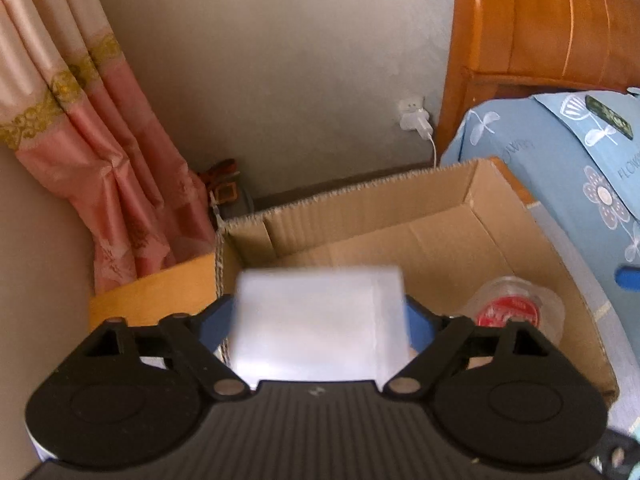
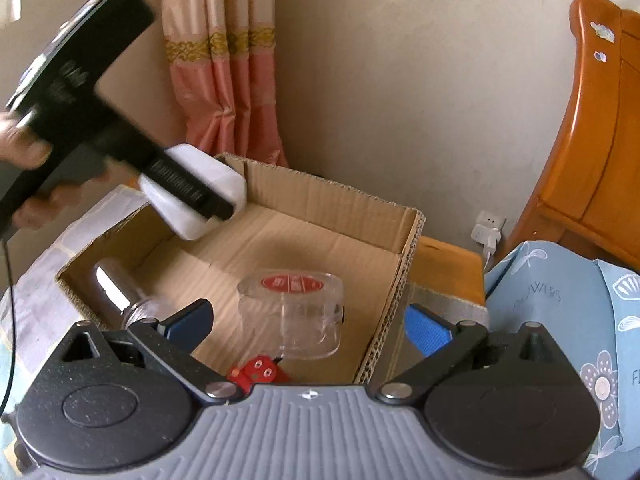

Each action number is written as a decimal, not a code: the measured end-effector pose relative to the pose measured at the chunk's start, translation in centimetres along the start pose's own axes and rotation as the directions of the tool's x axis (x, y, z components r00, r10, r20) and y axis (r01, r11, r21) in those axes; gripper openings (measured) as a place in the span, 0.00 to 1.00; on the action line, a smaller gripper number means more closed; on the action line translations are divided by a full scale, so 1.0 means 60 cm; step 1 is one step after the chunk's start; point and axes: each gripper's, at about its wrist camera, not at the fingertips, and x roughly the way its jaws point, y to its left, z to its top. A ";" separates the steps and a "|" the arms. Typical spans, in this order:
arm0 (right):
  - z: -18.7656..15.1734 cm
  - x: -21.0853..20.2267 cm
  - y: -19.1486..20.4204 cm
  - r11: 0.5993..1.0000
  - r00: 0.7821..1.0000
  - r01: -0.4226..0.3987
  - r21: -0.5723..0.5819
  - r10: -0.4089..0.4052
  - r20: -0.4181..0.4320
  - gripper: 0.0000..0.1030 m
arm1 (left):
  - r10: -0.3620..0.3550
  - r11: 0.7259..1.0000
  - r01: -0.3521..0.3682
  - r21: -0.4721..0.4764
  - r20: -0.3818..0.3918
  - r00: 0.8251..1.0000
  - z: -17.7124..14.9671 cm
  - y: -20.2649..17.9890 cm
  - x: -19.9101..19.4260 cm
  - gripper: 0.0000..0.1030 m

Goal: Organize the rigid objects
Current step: 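Carry both items into the cardboard box and open both tools, then move the left tool to the grey rubber toy and grasp it, then carry the grey toy into the box with the left tool while the right tool carries the mint-green egg, then move the left tool to the silver correction-tape roller while the right tool approaches the capsule jar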

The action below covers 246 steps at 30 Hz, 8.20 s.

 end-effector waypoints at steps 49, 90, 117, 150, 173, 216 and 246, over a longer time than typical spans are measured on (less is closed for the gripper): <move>-0.235 -0.040 0.131 0.977 0.990 0.117 0.181 -0.100 -0.099 1.00 | -0.067 0.996 0.074 -0.052 0.131 0.989 -0.360 -0.080 -0.194 0.97; -0.275 -0.047 0.121 0.987 0.996 0.088 0.133 -0.086 -0.026 1.00 | -0.034 0.987 0.039 -0.157 0.036 0.999 -0.453 -0.057 -0.121 0.99; -0.255 -0.042 0.134 0.999 0.999 0.008 0.052 -0.005 -0.042 0.82 | -0.037 0.989 0.043 -0.145 0.040 0.998 -0.460 -0.073 -0.138 0.82; -0.146 -0.164 0.119 0.985 0.991 -0.131 -0.111 0.131 -0.008 0.56 | -0.131 0.991 0.131 0.005 0.043 0.990 -0.311 -0.034 -0.212 0.72; -0.052 -0.114 0.102 0.986 0.992 -0.118 -0.114 0.122 0.031 0.56 | -0.040 0.998 0.047 -0.048 0.133 0.990 -0.113 -0.005 -0.107 0.87; -0.076 -0.111 0.128 0.996 0.998 0.029 0.088 -0.033 0.048 1.00 | 0.030 0.996 -0.014 -0.094 0.169 0.985 -0.310 0.003 -0.226 0.95; -0.216 0.011 0.114 0.938 0.987 0.154 0.310 -0.133 -0.088 1.00 | -0.005 0.966 0.028 -0.256 0.088 0.996 -0.351 0.004 -0.137 0.95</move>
